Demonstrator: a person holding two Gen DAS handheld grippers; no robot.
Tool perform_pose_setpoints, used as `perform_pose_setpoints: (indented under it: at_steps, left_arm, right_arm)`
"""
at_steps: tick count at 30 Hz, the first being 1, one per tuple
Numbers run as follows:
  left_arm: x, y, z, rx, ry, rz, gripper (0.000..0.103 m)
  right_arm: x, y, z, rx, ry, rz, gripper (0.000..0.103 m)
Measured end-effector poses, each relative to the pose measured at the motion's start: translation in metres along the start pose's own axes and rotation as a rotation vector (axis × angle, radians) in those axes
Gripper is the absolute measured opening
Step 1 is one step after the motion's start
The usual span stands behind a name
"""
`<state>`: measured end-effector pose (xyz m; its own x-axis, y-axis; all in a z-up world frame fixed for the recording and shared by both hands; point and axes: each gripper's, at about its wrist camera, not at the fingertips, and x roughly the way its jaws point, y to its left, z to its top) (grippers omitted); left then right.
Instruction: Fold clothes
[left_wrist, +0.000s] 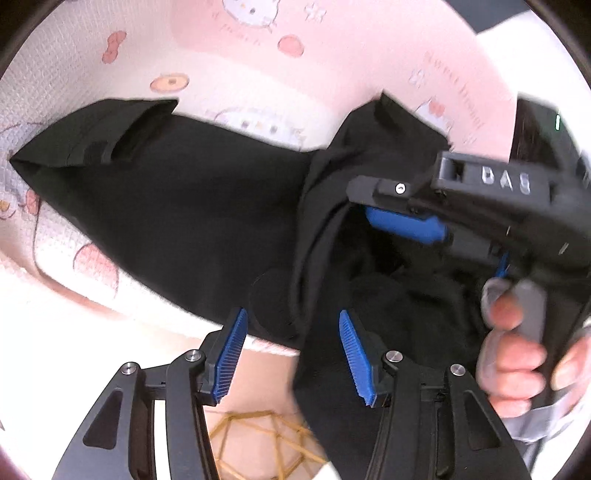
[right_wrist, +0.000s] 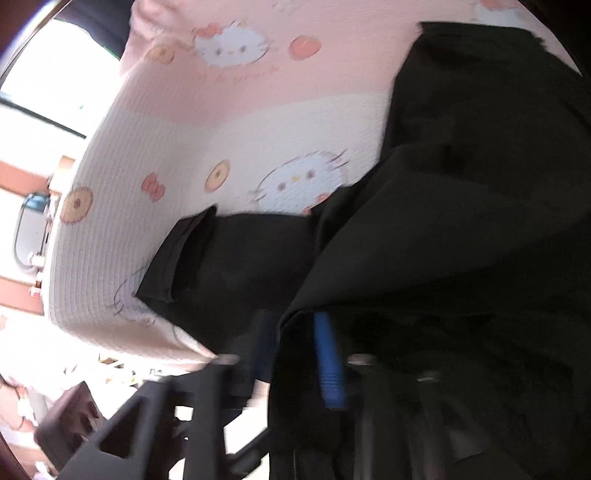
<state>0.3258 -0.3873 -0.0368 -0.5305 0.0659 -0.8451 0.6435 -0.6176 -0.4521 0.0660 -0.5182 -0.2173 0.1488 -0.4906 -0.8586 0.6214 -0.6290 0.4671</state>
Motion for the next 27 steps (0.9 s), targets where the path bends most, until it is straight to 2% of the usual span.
perform_pose_setpoints:
  at_steps: [1, 4, 9, 14, 16, 17, 24, 27]
  left_arm:
    - [-0.004, 0.000, 0.001, -0.005, -0.010, -0.011, 0.056]
    - [-0.004, -0.020, 0.006, -0.012, -0.039, -0.021, 0.070]
    - [0.019, -0.067, 0.002, 0.023, -0.021, -0.014, 0.070]
    - [0.035, -0.086, 0.026, 0.135, -0.014, 0.041, 0.070]
    - [0.019, -0.084, 0.030, 0.172, -0.007, 0.058, 0.070]
    - [0.023, -0.088, 0.031, 0.185, -0.003, 0.061, 0.070]
    - [0.052, -0.097, 0.049, 0.222, 0.028, 0.090, 0.070]
    - [0.062, -0.098, 0.057, 0.239, 0.045, 0.108, 0.070]
  right_arm:
    - [-0.009, -0.005, -0.001, 0.012, -0.024, -0.006, 0.063]
    - [-0.031, -0.020, -0.004, 0.048, -0.066, -0.006, 0.063]
    - [-0.059, -0.051, -0.007, 0.123, -0.088, -0.025, 0.064]
    - [-0.080, -0.083, -0.008, 0.181, -0.108, -0.029, 0.064]
    - [-0.087, -0.097, -0.005, 0.207, -0.124, -0.038, 0.064]
    - [-0.089, -0.104, -0.004, 0.222, -0.126, -0.041, 0.064]
    - [-0.080, -0.143, 0.006, 0.337, -0.100, -0.047, 0.064]
    - [-0.069, -0.153, 0.010, 0.358, -0.071, -0.076, 0.064]
